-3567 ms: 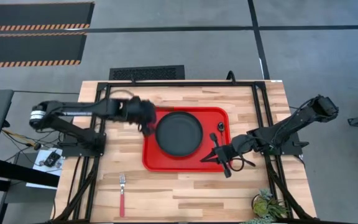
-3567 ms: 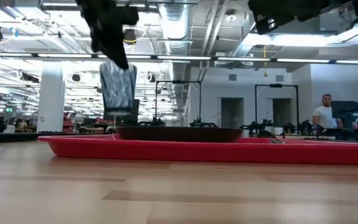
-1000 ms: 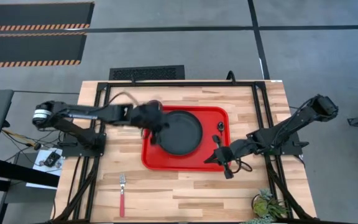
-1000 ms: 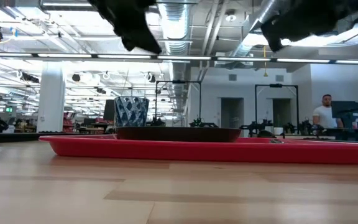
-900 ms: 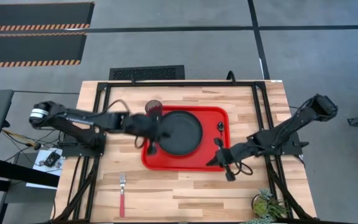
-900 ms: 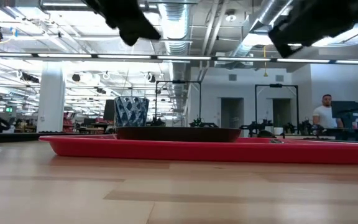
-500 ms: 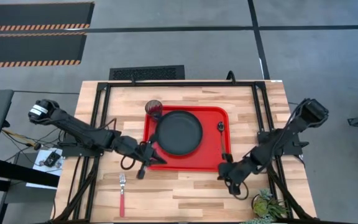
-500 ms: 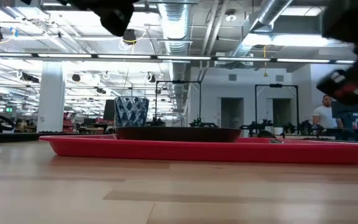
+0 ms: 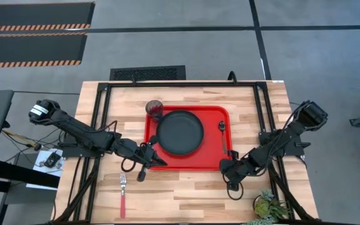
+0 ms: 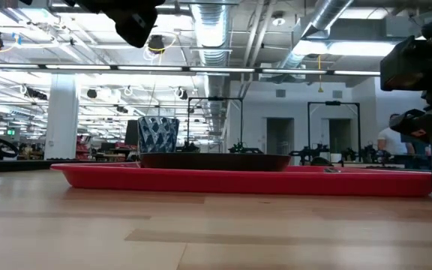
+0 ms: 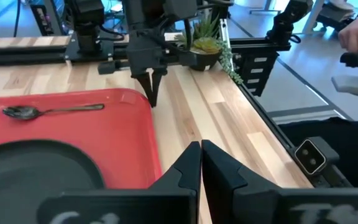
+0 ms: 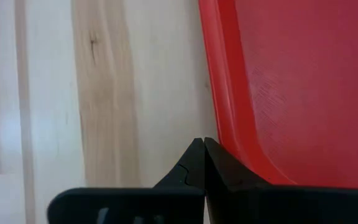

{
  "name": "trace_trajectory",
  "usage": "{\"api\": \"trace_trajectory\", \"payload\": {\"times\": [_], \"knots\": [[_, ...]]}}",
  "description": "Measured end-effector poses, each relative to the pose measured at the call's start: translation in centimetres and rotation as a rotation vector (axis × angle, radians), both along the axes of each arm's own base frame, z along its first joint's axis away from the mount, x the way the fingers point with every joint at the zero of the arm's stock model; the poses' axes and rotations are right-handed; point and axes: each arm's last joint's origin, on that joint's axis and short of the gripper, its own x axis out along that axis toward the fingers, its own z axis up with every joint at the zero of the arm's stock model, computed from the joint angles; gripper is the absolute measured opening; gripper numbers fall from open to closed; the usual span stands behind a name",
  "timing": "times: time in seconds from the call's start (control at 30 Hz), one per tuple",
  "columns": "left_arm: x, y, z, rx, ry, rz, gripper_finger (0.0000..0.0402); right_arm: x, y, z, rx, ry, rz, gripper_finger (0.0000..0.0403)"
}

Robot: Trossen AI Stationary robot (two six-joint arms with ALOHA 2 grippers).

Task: Pick and place plate/cup/fork/spoon on tray
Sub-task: Adjust the red serving tray, then put the pink fork to the right of the black plate on the red serving tray

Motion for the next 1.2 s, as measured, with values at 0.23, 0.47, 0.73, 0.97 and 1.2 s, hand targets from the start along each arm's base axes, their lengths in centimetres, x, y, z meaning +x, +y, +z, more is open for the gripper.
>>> {"api": "trace_trajectory", "payload": {"times": [0.23, 0.47, 0.73, 0.97, 1.2], "knots": [[-0.2, -0.1, -0.3, -0.052, 0.053, 0.009, 0.0002, 0.0, 0.0, 0.1, -0.007, 0.002, -0.002, 0.0011], [-2.3, -2.1, -1.8, -0.155, 0.285, 0.063, 0.0002, -0.6, 0.9, 1.4, -0.004, -0.014, 0.038, 0.0017], [-6.7, -4.9, -4.1, -0.358, 0.698, 0.251, 0.0003, -0.7, 1.5, 3.0, -0.011, -0.169, 0.073, 0.001], [-10.7, -6.5, -5.2, -0.512, 0.95, 0.527, 0.0053, 0.0, 1.7, 3.1, -0.017, -0.22, 0.102, 0.0013], [-13.7, -5.9, -6.2, -0.469, 0.992, 0.824, 0.0144, 0.1, 1.7, 3.2, -0.028, -0.236, 0.115, 0.0013]]}}
